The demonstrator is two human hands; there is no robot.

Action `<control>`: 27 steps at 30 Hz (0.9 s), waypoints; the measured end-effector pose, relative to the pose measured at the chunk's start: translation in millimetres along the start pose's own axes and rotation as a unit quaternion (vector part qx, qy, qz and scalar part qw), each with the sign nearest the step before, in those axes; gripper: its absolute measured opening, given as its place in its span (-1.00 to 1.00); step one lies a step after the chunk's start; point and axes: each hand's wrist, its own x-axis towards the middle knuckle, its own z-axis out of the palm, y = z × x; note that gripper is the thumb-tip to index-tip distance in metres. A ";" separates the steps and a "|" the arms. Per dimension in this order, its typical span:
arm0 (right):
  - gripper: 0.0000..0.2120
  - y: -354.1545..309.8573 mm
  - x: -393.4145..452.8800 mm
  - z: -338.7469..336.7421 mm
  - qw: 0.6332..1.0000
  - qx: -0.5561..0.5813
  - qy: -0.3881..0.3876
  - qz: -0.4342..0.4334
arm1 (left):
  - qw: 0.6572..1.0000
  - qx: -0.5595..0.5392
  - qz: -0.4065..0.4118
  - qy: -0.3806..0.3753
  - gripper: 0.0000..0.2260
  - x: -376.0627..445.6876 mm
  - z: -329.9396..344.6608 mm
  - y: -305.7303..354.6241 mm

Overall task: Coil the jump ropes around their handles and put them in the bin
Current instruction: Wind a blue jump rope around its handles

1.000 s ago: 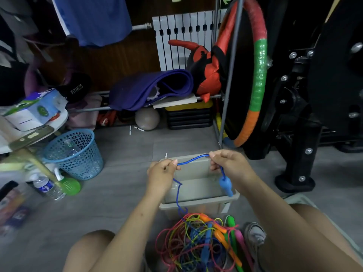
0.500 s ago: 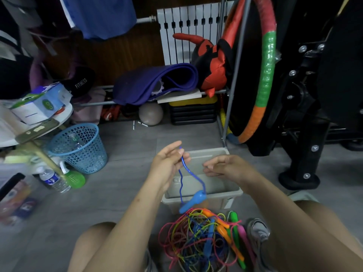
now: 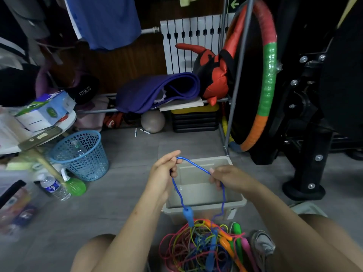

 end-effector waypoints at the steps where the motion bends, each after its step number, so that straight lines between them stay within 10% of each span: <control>1: -0.64 0.2 -0.5 -5.3 0.999 -0.029 -0.015 0.016 | 1.000 0.002 -0.009 0.022 -0.78 -0.2 -0.5 -0.3; 8: -0.69 2.9 1.3 -13.4 0.967 -0.215 0.093 -0.095 | 0.935 0.345 -0.013 -0.081 -0.70 -19.4 4.9 -9.8; 19: -0.67 2.7 2.3 9.4 0.969 -0.188 0.054 -0.148 | 0.992 0.035 -0.092 -0.084 -0.68 -19.3 12.4 -8.5; 27: -0.47 2.1 -3.2 -6.3 0.985 -0.159 -0.068 -0.005 | 0.994 -0.087 -0.062 -0.037 -0.61 -9.1 3.3 -1.7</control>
